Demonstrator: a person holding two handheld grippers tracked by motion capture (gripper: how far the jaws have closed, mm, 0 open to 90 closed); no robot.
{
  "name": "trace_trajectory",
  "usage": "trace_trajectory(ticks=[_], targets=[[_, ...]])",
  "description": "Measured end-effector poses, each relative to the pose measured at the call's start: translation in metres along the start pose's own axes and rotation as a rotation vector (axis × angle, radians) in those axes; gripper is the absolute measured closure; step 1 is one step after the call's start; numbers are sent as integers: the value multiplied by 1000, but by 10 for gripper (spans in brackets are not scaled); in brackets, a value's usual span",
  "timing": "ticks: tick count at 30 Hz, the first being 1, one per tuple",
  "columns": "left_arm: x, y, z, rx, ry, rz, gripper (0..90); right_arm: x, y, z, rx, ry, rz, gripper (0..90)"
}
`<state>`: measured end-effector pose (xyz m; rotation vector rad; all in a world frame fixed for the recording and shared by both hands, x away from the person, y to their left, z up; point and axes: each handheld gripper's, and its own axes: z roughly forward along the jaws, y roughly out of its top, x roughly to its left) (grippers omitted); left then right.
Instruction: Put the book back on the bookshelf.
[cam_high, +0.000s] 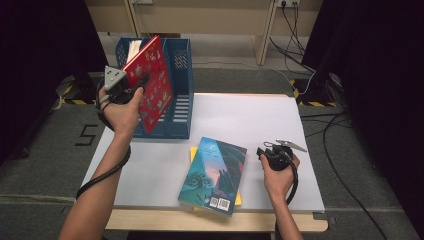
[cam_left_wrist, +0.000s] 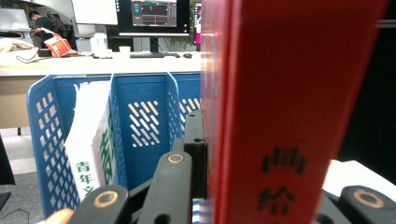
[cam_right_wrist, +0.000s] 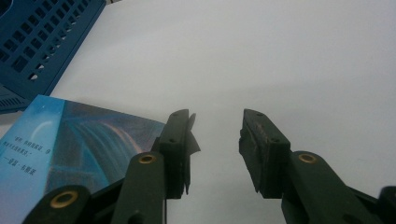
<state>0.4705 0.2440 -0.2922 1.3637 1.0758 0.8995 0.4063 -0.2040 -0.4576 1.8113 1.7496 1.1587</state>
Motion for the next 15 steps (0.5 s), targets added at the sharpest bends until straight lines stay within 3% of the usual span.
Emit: trace_trajectory(ticks=[15], targets=[[10,-4,5,12,49,-3,790,1,0,0,-2,0,4,629]])
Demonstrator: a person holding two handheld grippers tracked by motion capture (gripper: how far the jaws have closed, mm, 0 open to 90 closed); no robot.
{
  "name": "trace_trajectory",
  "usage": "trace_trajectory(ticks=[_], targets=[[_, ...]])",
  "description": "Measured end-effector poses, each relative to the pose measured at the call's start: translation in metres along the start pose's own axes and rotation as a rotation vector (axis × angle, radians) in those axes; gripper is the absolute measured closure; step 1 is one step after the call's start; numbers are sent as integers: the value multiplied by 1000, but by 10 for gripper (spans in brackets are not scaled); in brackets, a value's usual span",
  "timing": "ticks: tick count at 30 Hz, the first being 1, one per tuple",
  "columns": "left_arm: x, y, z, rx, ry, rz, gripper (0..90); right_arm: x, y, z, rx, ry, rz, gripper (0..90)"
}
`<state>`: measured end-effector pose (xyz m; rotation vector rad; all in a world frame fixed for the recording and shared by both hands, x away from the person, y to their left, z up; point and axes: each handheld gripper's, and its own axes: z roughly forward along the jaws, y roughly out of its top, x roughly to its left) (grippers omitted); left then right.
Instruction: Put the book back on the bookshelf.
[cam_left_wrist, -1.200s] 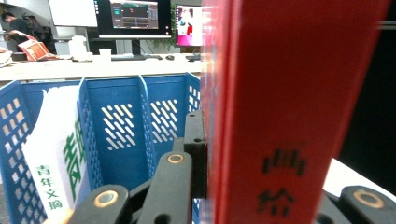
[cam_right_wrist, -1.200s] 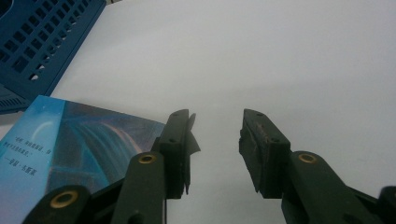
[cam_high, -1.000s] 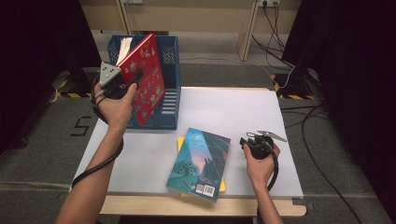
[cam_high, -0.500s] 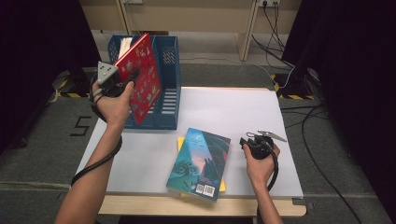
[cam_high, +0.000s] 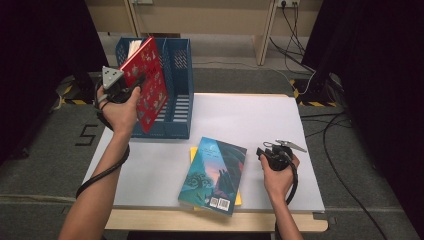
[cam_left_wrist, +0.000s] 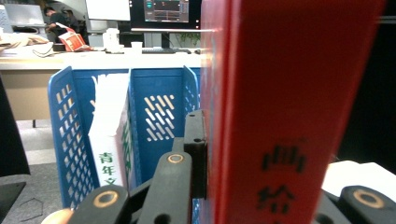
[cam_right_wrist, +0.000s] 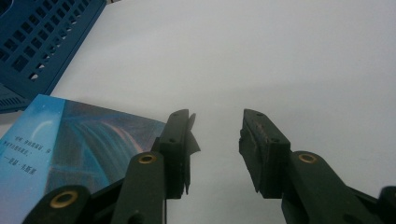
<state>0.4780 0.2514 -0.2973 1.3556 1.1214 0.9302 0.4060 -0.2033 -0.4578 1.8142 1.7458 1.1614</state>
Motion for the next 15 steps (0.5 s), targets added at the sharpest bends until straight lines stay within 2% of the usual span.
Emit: trace_trajectory(ticks=[15], targets=[[7,0,11,0,24,-10,790,0,0,0,-2,0,0,629]])
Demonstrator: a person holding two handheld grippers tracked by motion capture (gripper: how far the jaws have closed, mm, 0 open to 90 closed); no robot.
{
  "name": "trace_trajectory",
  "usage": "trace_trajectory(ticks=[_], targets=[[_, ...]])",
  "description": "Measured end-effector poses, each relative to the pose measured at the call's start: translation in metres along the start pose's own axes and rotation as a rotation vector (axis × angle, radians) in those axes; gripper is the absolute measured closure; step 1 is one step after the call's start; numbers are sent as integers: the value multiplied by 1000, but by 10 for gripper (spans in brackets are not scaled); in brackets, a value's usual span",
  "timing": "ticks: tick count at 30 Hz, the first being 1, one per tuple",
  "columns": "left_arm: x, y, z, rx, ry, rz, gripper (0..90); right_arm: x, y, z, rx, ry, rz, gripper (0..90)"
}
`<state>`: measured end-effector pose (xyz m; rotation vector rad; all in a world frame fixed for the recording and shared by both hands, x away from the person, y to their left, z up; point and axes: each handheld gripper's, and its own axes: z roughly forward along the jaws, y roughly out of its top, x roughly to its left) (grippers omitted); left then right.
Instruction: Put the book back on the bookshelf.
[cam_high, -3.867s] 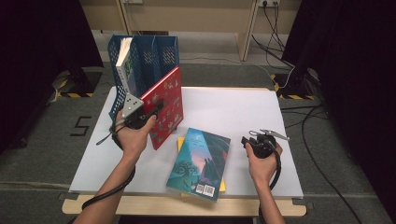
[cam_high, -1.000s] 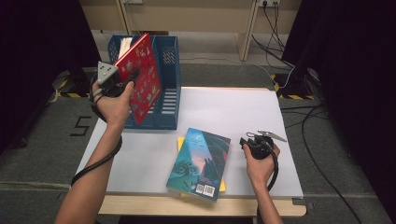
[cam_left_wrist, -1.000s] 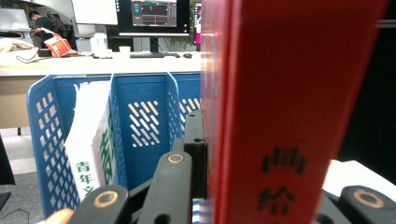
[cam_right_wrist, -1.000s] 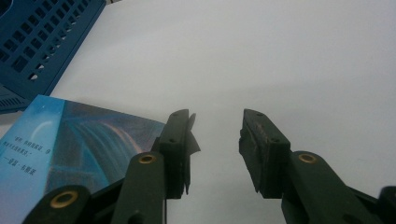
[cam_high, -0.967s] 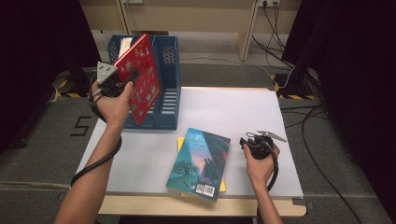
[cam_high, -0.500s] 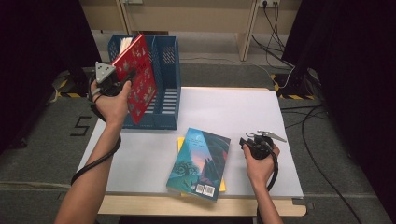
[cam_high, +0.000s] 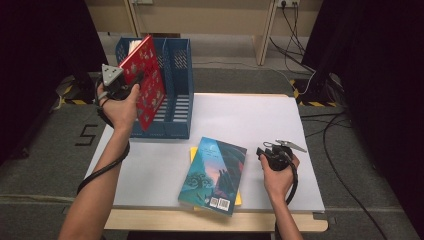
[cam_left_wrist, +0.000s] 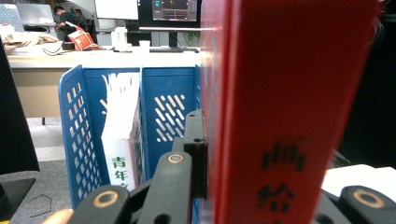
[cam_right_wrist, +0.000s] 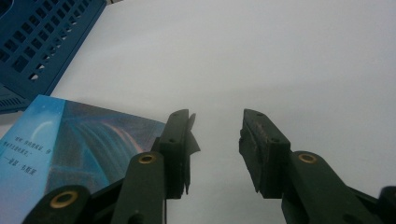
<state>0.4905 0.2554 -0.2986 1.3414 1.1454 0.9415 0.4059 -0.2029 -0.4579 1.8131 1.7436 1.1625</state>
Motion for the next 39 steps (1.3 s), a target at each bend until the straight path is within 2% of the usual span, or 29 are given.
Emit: trace_trajectory(ticks=[4,6,19,21,22,26,39], targets=[[0,1,3,-3,2,-1,790,2,0,0,1,2,14,629],[0,2,4,-3,5,-3,790,0,0,0,-3,3,-7,629],[4,6,15,-4,15,-6,790,0,0,-1,-2,3,0,629],[4,6,17,-2,18,-7,790,1,0,0,-4,5,0,629],[5,6,18,0,19,-6,790,2,0,0,-1,6,15,629],[5,3,24,8,21,-6,790,1,1,-1,-8,5,-2,629],[5,0,36,6,25,-12,790,0,2,-3,-9,10,-2,629]])
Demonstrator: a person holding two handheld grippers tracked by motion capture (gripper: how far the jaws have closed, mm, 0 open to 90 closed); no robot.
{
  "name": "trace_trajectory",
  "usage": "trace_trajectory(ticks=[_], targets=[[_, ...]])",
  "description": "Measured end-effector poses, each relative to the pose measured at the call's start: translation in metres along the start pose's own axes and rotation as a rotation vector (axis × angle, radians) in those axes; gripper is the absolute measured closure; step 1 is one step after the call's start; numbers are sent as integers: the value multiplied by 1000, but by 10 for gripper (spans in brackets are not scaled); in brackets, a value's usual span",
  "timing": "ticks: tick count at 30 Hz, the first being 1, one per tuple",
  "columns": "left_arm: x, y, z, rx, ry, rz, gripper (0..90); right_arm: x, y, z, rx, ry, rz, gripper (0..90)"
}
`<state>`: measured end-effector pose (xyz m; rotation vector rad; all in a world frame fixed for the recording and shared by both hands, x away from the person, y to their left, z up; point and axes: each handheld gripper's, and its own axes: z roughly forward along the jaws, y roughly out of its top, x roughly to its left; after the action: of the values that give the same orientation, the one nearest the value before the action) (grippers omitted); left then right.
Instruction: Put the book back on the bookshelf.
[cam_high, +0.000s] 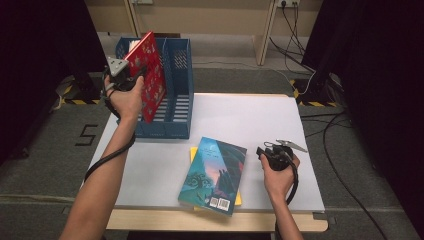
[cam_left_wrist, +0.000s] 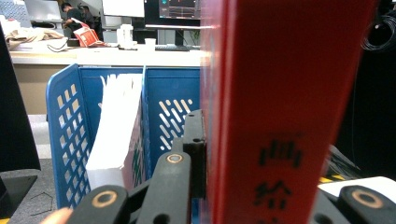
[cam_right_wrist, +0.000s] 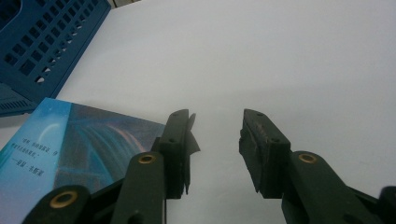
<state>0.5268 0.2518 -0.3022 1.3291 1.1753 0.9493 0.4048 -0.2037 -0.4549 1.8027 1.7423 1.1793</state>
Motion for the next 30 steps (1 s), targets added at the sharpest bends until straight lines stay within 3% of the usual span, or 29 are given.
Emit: trace_trajectory(ticks=[8,30], targets=[[-2,1,8,0,0,1,790,2,0,-1,0,0,14,629],[-2,-6,31,17,8,3,790,0,1,-1,-7,-1,-4,628]])
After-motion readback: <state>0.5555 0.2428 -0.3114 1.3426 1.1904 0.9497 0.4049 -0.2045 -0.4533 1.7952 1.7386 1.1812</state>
